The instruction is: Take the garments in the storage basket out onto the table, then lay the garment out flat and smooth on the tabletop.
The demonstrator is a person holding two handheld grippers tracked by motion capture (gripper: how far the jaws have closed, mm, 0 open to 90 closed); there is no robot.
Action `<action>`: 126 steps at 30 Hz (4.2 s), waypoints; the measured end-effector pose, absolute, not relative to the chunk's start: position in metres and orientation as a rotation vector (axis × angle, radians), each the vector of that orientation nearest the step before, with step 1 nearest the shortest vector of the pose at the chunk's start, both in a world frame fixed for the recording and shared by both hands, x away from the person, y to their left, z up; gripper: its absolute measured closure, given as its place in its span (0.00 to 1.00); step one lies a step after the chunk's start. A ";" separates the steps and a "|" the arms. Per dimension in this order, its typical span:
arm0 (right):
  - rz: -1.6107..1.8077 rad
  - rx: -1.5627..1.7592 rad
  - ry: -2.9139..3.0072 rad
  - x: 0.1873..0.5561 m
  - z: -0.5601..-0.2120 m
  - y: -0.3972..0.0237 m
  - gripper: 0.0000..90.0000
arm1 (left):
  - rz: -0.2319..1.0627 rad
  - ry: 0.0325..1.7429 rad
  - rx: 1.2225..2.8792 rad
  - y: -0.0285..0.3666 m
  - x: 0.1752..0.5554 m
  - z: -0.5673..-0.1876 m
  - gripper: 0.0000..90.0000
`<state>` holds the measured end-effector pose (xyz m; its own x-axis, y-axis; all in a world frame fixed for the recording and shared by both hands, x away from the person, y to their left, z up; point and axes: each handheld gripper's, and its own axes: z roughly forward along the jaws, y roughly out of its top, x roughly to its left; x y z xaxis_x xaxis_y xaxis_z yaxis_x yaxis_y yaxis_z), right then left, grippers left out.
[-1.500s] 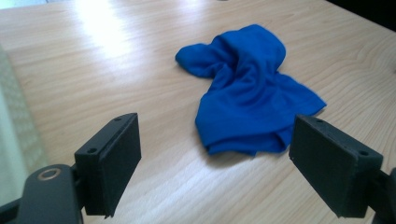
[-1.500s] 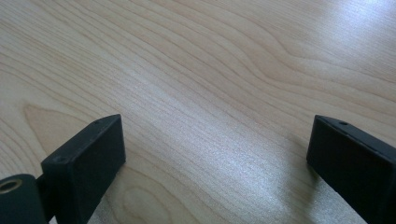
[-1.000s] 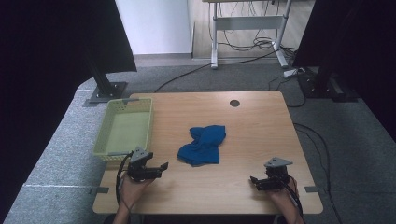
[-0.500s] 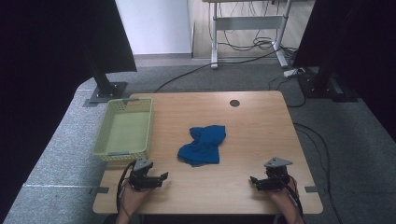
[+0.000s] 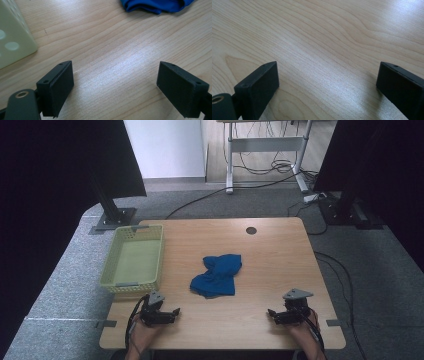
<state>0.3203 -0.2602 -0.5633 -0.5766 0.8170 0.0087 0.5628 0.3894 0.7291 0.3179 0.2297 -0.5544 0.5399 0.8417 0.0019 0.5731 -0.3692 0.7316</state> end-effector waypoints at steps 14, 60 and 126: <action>1.002 1.197 2.302 0.320 -0.563 -0.260 0.05 | 0.511 1.141 2.108 0.229 0.320 -0.557 0.03; 1.002 1.197 2.302 0.320 -0.563 -0.260 0.05 | 0.521 1.130 2.076 0.214 0.325 -0.536 0.07; 1.003 1.197 2.302 0.320 -0.563 -0.260 0.05 | 0.452 0.838 2.156 0.106 0.376 -0.505 0.24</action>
<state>0.3203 -0.2602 -0.5633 -0.5773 0.8165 0.0087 0.5625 0.3899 0.7291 0.3757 0.1062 -0.5052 0.7214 0.6908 0.0485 0.4197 -0.4918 0.7629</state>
